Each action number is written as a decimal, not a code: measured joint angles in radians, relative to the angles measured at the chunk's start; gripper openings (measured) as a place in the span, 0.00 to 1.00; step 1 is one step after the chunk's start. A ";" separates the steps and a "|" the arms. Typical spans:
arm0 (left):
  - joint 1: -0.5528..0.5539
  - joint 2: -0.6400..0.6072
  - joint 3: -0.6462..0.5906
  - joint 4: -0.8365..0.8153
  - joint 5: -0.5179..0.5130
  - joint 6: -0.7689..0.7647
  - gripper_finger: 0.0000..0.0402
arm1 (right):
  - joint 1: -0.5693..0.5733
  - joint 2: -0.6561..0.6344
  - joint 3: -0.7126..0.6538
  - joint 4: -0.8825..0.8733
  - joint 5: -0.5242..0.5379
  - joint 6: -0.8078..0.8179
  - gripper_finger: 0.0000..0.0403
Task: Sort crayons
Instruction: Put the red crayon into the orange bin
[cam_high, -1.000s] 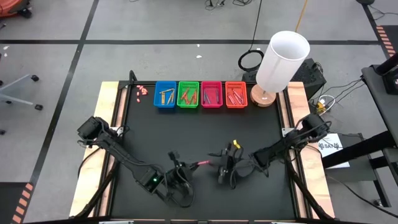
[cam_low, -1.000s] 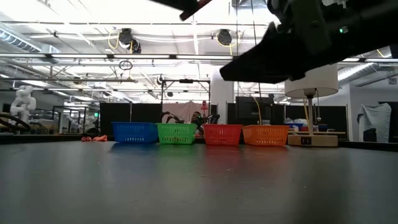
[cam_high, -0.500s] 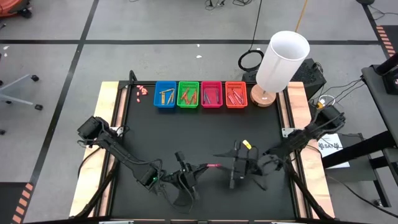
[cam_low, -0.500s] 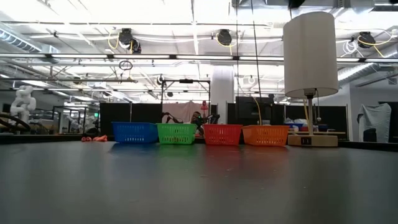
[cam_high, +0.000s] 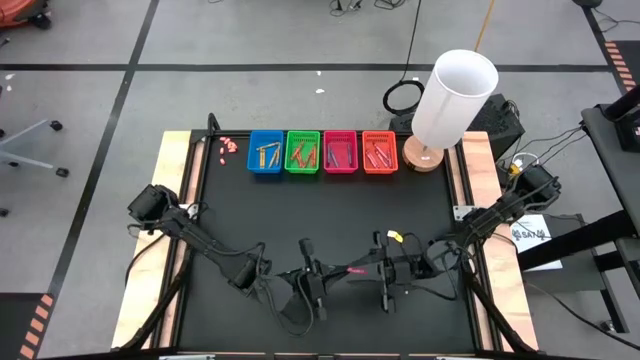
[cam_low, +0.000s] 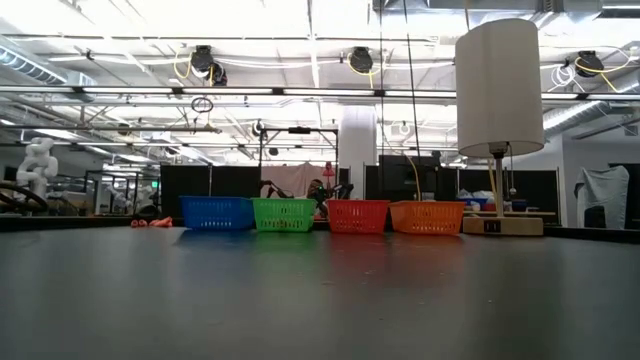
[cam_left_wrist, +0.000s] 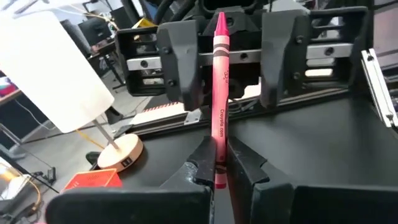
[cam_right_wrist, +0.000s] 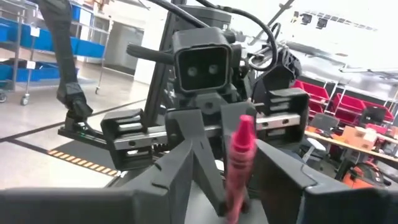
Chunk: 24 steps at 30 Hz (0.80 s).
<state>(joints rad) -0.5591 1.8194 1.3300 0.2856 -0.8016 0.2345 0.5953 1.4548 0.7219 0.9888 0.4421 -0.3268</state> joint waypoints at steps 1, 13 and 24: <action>0.004 0.000 0.000 0.001 0.006 -0.010 0.04 | 0.000 0.000 0.000 0.001 0.001 -0.002 0.36; 0.014 0.000 0.000 -0.011 0.079 -0.004 0.05 | 0.002 -0.001 0.000 -0.028 0.003 -0.029 0.02; 0.073 0.000 0.000 -0.086 0.088 -0.065 0.47 | 0.002 -0.095 0.000 -0.222 0.176 -0.054 0.03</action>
<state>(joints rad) -0.4860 1.8194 1.3300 0.1992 -0.7137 0.1695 0.5970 1.3596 0.7216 0.7671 0.6184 -0.3809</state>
